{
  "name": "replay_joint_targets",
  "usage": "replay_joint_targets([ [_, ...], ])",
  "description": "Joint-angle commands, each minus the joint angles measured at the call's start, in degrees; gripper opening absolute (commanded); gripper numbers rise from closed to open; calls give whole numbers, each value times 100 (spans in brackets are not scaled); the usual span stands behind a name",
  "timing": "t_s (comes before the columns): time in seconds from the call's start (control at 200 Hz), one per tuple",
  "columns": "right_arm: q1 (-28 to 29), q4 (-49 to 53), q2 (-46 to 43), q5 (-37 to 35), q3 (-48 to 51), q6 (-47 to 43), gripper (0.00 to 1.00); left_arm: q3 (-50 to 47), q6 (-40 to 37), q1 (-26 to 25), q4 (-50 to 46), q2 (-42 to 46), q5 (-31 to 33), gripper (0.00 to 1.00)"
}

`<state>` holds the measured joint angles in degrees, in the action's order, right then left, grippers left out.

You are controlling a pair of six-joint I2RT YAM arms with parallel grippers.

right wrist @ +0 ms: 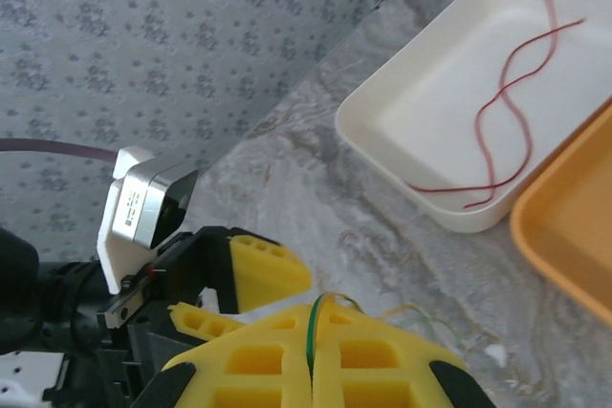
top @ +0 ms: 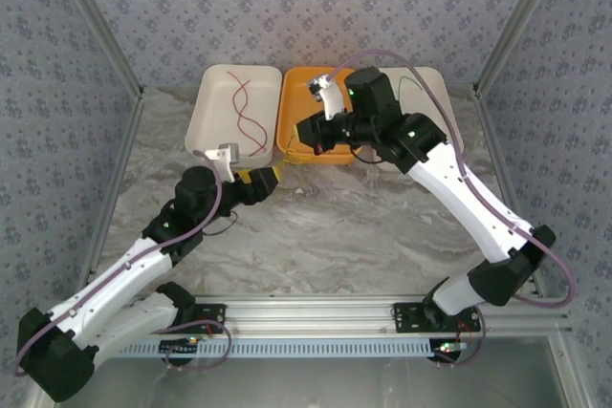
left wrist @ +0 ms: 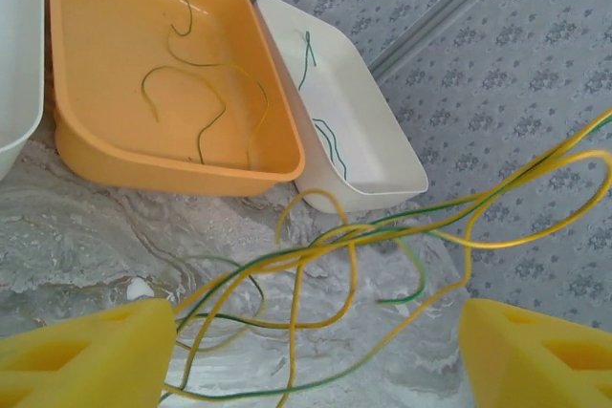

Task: Untangle the cables

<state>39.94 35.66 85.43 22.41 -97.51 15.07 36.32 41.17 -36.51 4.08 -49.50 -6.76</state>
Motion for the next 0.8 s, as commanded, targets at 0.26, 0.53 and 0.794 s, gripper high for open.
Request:
replay_joint_targets([
  [0.26, 57, -100, 166, 579, 504, 466, 0, -661, -872, -403, 419, 312, 598, 51],
  [0.53, 189, -767, 399, 211, 936, 1594, 0, -1485, -1612, -1738, 1326, 214, 2167, 63],
  [0.794, 175, -1448, 894, -203, 1622, 2586, 0, -2022, -1267, -2139, 1377, 27, 3859, 70],
])
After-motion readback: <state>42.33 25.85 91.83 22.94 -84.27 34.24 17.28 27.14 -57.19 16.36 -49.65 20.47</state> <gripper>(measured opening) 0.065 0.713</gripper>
